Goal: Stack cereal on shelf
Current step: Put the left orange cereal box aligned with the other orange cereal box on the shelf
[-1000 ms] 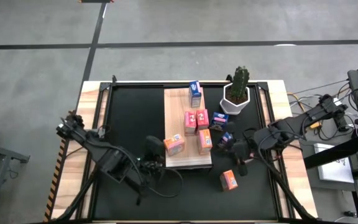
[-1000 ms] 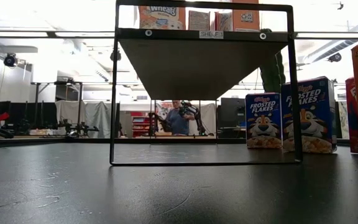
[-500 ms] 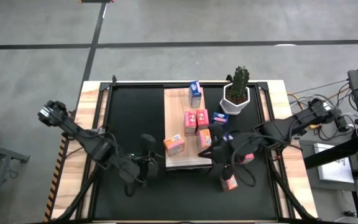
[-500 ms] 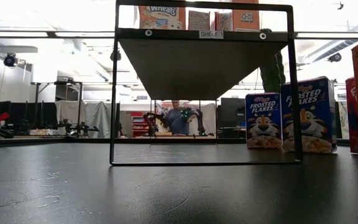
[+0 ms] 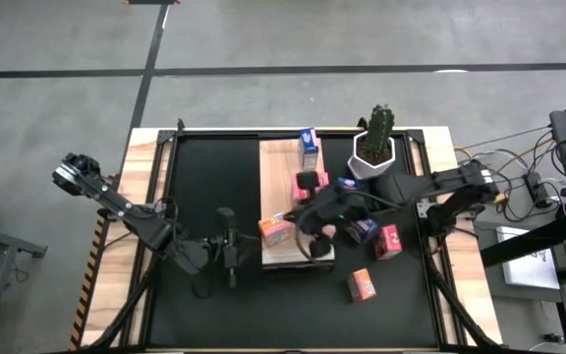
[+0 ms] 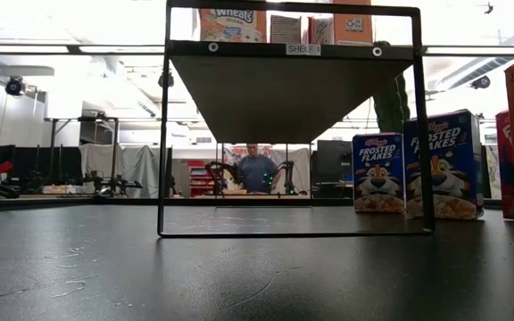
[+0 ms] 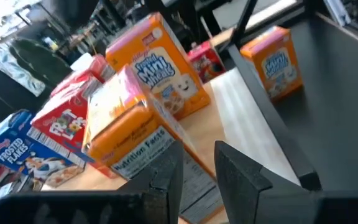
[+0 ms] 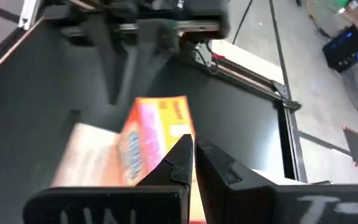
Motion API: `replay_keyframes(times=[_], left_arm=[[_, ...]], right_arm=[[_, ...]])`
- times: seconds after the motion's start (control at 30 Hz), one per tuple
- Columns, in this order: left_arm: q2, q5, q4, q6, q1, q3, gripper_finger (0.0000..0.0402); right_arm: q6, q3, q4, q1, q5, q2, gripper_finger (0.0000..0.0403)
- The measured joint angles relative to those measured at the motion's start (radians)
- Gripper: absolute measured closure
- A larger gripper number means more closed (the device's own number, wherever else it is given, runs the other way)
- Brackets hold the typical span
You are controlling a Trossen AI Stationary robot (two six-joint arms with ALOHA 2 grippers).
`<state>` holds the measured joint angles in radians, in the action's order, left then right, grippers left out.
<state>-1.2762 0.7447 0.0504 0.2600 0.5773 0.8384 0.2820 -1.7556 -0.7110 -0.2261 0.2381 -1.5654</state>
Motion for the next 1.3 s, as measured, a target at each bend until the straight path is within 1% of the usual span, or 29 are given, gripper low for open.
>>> replay_keyframes(times=[0.1, 0.27, 0.5, 0.67, 0.93, 1.2, 1.3], left_arm=[[-0.004, 0.0, 0.042, 0.005, -0.005, -0.017, 0.0326], [-0.008, 0.006, 0.046, 0.003, -0.008, -0.017, 0.0326], [-0.008, 0.007, 0.048, 0.001, -0.013, -0.017, 0.0326], [-0.008, 0.007, 0.048, 0.001, -0.017, -0.017, 0.0326], [-0.008, 0.008, 0.047, 0.001, -0.05, -0.017, 0.0326], [-0.009, 0.009, 0.045, 0.006, -0.054, -0.017, 0.0326], [-0.009, 0.039, 0.045, 0.01, -0.055, -0.017, 0.0326]], right_arm=[[0.015, -0.067, -0.038, 0.041, -0.035, -0.048, 0.0394], [0.049, -0.185, -0.129, 0.094, -0.045, -0.137, 0.0394], [0.098, -0.288, -0.236, 0.122, -0.063, -0.226, 0.0394], [0.124, -0.296, -0.273, 0.125, -0.063, -0.245, 0.0394], [0.12, -0.297, -0.324, 0.119, -0.064, -0.241, 0.0394], [0.11, -0.297, -0.366, 0.099, -0.067, -0.237, 0.0394], [0.106, -0.302, -0.379, 0.095, -0.066, -0.236, 0.0394]])
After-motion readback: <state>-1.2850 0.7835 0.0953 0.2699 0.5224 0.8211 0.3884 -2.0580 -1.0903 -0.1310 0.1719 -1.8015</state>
